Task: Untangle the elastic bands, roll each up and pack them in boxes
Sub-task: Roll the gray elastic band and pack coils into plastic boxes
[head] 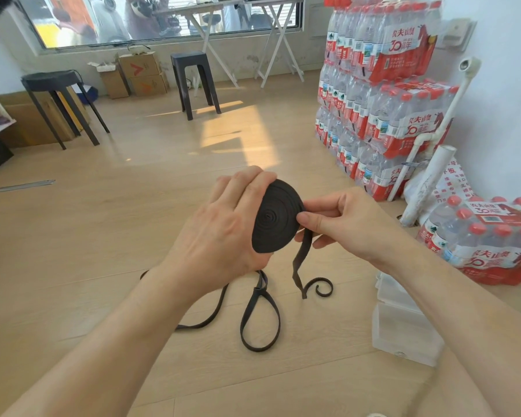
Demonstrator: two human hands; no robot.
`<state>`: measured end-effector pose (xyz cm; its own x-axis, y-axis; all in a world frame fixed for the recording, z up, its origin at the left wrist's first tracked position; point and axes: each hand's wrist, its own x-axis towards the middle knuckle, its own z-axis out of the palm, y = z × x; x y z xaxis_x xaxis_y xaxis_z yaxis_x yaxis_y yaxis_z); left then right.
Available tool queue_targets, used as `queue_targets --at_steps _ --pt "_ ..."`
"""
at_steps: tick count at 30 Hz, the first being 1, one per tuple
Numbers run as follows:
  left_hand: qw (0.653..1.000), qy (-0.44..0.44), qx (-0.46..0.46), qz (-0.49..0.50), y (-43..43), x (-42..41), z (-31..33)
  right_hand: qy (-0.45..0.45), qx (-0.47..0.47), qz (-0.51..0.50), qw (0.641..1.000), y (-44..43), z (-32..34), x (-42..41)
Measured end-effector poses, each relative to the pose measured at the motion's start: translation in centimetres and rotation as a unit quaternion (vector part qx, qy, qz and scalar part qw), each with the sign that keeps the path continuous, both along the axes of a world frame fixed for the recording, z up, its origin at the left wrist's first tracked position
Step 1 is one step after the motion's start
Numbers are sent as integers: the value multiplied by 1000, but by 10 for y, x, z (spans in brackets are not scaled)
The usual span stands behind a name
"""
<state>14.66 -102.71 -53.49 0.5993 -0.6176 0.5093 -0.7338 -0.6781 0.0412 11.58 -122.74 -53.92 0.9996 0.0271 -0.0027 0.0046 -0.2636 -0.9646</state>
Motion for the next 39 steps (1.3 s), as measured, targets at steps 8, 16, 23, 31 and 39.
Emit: queue_targets --at_steps 8,16,23,31,39 --pt "997 16 -74 -6 -1 0 -5 6 114 24 993 2 -3 3" --pt "995 5 -99 -11 -1 1 -9 32 214 31 976 2 -2 0" --pt "997 61 27 40 -6 -3 1 -118 -157 -46 979 6 3 -5" --pt "985 60 153 41 -11 -9 10 -240 -449 32 860 19 -3 -6" --pt "975 184 87 91 -7 -5 5 -213 -371 60 902 25 -12 0"
